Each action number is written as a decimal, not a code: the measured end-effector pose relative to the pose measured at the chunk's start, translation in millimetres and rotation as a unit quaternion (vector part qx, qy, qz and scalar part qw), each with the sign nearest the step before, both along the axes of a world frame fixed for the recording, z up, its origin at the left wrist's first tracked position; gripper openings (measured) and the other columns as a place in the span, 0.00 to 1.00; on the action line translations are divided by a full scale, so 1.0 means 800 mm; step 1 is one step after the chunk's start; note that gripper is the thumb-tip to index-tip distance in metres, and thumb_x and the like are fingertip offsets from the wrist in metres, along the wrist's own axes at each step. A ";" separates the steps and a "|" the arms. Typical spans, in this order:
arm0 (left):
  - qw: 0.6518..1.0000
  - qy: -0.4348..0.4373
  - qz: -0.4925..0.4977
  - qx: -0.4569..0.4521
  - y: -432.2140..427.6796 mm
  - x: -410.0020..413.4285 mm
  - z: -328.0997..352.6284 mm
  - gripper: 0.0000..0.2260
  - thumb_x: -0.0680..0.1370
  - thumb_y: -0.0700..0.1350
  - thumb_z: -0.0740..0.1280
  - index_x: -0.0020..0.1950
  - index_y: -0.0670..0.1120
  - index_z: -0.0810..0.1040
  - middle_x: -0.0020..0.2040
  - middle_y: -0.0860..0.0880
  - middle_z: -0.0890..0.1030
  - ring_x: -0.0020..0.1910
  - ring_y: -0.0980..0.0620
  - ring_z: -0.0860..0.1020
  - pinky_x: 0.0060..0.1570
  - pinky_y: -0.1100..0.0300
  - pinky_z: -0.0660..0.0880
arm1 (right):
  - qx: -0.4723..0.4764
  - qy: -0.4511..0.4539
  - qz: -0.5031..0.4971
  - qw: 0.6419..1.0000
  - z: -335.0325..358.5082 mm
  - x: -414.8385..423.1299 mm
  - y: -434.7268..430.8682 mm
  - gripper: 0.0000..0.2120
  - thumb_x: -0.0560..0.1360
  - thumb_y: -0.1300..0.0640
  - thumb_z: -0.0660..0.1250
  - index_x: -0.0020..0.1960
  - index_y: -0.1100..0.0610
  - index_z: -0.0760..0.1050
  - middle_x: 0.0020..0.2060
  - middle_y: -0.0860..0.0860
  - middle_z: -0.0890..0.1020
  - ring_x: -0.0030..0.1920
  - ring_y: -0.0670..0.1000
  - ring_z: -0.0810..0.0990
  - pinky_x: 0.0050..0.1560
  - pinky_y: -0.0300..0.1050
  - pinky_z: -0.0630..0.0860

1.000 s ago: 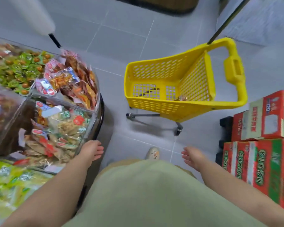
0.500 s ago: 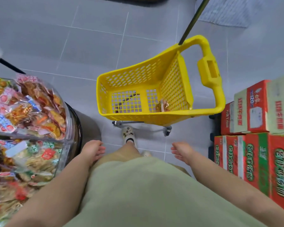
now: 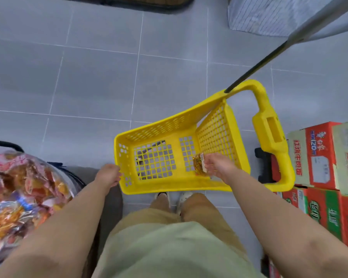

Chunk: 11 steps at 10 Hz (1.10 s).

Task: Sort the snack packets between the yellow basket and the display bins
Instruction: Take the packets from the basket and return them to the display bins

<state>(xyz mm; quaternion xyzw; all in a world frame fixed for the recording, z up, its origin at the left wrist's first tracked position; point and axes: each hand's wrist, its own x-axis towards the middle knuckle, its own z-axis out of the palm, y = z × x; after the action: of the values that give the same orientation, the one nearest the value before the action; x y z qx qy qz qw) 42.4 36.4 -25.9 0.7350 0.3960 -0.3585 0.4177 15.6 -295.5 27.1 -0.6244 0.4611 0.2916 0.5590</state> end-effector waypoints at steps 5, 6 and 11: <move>0.979 -0.013 -0.024 0.200 -0.013 0.008 -0.137 0.17 0.80 0.48 0.61 0.50 0.34 0.79 0.49 0.33 0.80 0.50 0.34 0.78 0.50 0.47 0.74 | -0.245 0.158 0.252 0.923 -0.199 0.019 -0.010 0.15 0.79 0.58 0.56 0.56 0.65 0.76 0.55 0.64 0.79 0.55 0.63 0.77 0.51 0.49 0.72; 0.973 -0.058 -0.015 0.221 -0.014 0.005 -0.143 0.13 0.79 0.47 0.61 0.38 0.40 0.75 0.39 0.37 0.79 0.43 0.35 0.79 0.44 0.50 0.74 | -0.266 0.171 0.267 0.910 -0.224 0.021 0.000 0.17 0.76 0.56 0.60 0.62 0.63 0.74 0.58 0.63 0.77 0.57 0.63 0.76 0.54 0.48 0.72; 0.981 -0.100 0.020 0.166 -0.018 0.004 -0.127 0.06 0.76 0.47 0.66 0.43 0.45 0.74 0.46 0.40 0.79 0.50 0.37 0.78 0.47 0.50 0.74 | -0.252 0.083 0.241 0.933 -0.237 0.016 0.029 0.12 0.78 0.55 0.62 0.58 0.59 0.76 0.56 0.59 0.80 0.57 0.61 0.76 0.53 0.44 0.70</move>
<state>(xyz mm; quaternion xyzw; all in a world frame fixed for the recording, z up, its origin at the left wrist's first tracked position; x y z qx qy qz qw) 45.6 22.0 -127.1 0.8181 0.4211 -0.2043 0.3342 28.3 -272.3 -162.8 -0.8109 0.3998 0.3424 0.2557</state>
